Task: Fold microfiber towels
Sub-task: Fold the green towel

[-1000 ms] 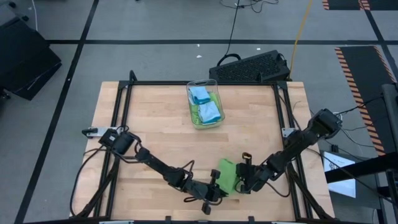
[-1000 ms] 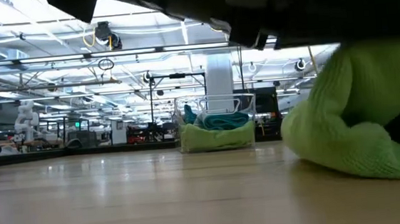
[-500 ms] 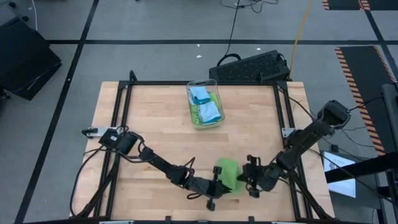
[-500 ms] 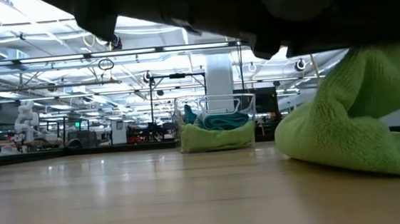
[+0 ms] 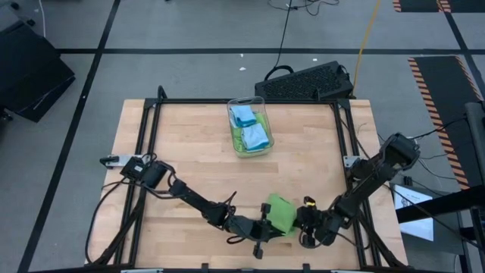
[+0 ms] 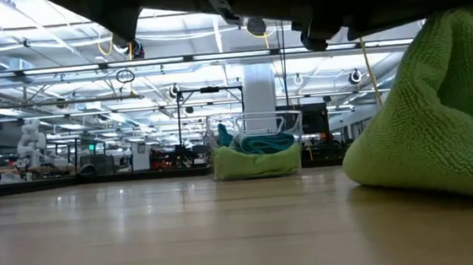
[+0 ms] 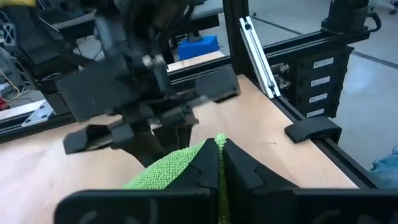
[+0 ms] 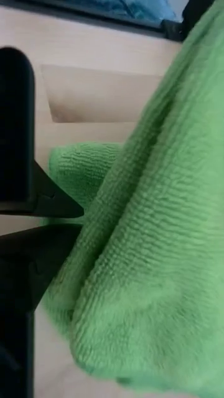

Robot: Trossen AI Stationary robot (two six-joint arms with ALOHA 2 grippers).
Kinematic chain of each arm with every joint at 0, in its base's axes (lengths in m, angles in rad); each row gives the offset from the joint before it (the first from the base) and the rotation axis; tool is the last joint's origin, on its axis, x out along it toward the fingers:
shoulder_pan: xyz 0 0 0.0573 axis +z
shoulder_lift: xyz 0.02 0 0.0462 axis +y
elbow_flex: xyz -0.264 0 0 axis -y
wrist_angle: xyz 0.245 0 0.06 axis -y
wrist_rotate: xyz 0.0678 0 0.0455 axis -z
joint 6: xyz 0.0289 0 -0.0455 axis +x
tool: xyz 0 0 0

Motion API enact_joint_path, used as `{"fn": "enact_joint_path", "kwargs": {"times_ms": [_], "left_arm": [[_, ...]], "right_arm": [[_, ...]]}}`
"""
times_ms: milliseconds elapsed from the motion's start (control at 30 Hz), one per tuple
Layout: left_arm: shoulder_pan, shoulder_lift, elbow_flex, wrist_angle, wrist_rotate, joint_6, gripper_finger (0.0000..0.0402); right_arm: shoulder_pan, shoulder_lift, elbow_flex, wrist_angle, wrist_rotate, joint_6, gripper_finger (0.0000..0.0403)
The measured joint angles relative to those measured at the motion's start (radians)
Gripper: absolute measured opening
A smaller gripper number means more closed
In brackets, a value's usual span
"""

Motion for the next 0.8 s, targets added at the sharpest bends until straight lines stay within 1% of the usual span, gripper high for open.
{"fn": "enact_joint_path", "kwargs": {"times_ms": [100, 200, 367, 467, 533, 700, 800], "left_arm": [[0.009, 0.000, 0.000, -0.038, 0.003, -0.046, 0.0007], [0.023, 0.000, -0.001, -0.068, 0.023, -0.113, 0.0029], [0.037, 0.000, -0.001, -0.066, 0.077, -0.189, 0.0090], [0.043, 0.000, -0.001, -0.065, 0.105, -0.261, 0.0134], [0.044, 0.000, -0.001, -0.049, 0.128, -0.292, 0.0164], [0.041, -0.001, 0.000, 0.107, 0.131, -0.294, 0.0228], [0.040, -0.013, 0.000, 0.082, 0.122, -0.287, 0.0251]], "right_arm": [[-0.012, 0.041, 0.000, 0.036, -0.008, -0.019, 0.0020], [-0.021, 0.056, 0.001, 0.041, -0.004, -0.028, 0.0020], [-0.034, 0.023, -0.001, 0.010, -0.009, -0.060, 0.0020], [-0.034, -0.034, 0.000, -0.019, -0.009, -0.071, 0.0020], [-0.034, -0.071, 0.000, -0.069, -0.010, -0.073, 0.0020], [-0.034, -0.169, 0.001, -0.227, -0.008, -0.050, 0.0020], [-0.034, -0.214, 0.000, -0.274, -0.006, -0.016, 0.0020]]}}
